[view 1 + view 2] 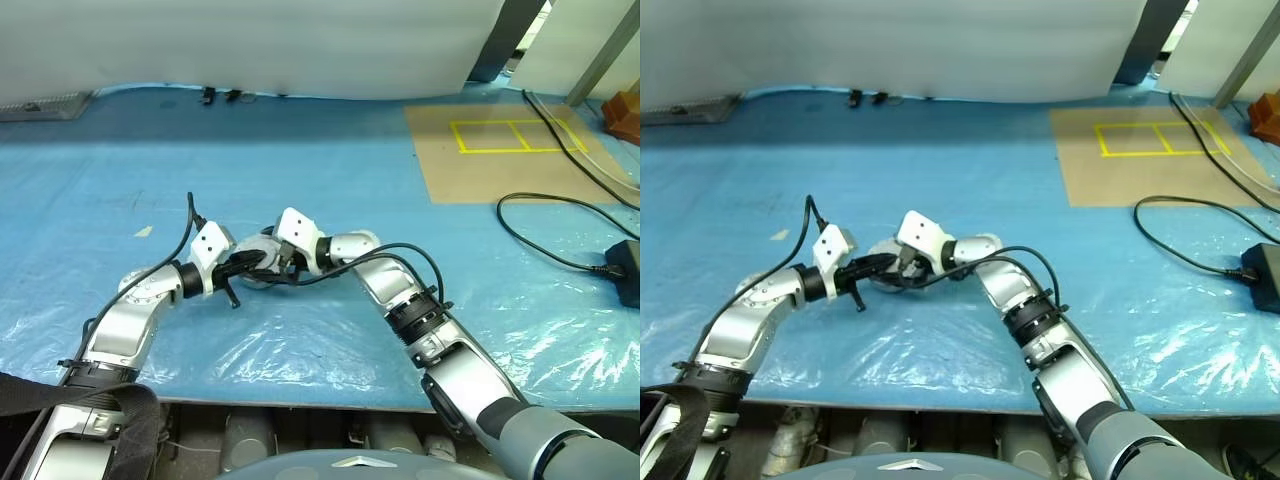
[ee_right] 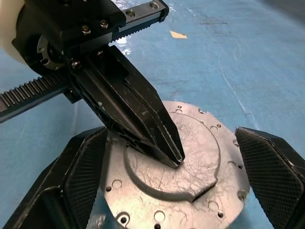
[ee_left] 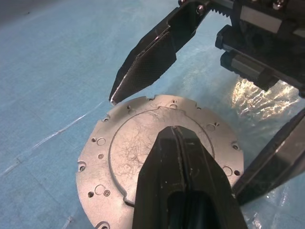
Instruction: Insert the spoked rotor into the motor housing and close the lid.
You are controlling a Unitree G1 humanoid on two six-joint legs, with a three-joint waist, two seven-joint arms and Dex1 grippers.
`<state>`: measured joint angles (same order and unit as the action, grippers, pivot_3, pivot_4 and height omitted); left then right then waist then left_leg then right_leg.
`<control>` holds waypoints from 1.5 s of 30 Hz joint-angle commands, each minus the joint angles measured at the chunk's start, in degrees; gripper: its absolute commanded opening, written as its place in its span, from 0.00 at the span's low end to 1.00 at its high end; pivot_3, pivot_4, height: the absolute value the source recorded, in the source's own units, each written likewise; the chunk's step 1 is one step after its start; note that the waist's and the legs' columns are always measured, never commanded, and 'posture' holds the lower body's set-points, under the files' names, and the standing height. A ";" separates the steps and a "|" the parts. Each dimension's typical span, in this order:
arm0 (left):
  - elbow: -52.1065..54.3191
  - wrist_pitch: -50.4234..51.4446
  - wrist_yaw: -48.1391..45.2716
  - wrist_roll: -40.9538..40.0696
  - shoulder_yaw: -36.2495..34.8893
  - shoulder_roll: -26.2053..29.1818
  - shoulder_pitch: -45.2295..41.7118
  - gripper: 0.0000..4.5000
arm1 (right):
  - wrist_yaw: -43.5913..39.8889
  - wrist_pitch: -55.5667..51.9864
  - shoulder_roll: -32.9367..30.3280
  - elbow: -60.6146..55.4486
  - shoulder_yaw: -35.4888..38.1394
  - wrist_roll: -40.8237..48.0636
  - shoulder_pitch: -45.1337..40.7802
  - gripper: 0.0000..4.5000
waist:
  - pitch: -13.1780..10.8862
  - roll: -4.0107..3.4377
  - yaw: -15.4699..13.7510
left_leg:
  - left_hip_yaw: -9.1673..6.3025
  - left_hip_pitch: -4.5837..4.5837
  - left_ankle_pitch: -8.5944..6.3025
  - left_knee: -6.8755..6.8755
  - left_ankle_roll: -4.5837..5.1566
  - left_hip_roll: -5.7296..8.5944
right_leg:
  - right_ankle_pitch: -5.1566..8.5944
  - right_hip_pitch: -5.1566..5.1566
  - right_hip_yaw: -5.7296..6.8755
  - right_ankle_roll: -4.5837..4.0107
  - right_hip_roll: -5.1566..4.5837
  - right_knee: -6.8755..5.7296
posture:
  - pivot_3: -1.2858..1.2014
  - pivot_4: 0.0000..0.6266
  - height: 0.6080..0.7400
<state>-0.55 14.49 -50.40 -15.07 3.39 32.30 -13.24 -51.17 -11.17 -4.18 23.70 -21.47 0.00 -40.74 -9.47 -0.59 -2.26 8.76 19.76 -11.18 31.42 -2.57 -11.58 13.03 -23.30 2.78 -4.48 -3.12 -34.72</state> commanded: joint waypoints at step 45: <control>-0.73 5.23 2.84 2.63 2.03 2.69 5.72 0.00 | 22.54 -68.20 10.76 2.58 35.56 30.08 -3.52 0.87 | 0.03 -0.05 -0.09 | 0.01 -0.43 0.03 -0.11 -0.08 0.01 | 0.10 0.22 -0.01 0.10 0.00 0.00 | 0.52 0.24 1.00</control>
<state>2.78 17.18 -47.75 -15.30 3.11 34.05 -10.89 -29.18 -78.48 5.58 26.74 12.96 27.64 -44.27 -9.44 -0.64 -2.35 8.77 19.32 -11.14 31.30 -2.65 -11.57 13.12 -23.08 2.77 -4.39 -3.12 -34.72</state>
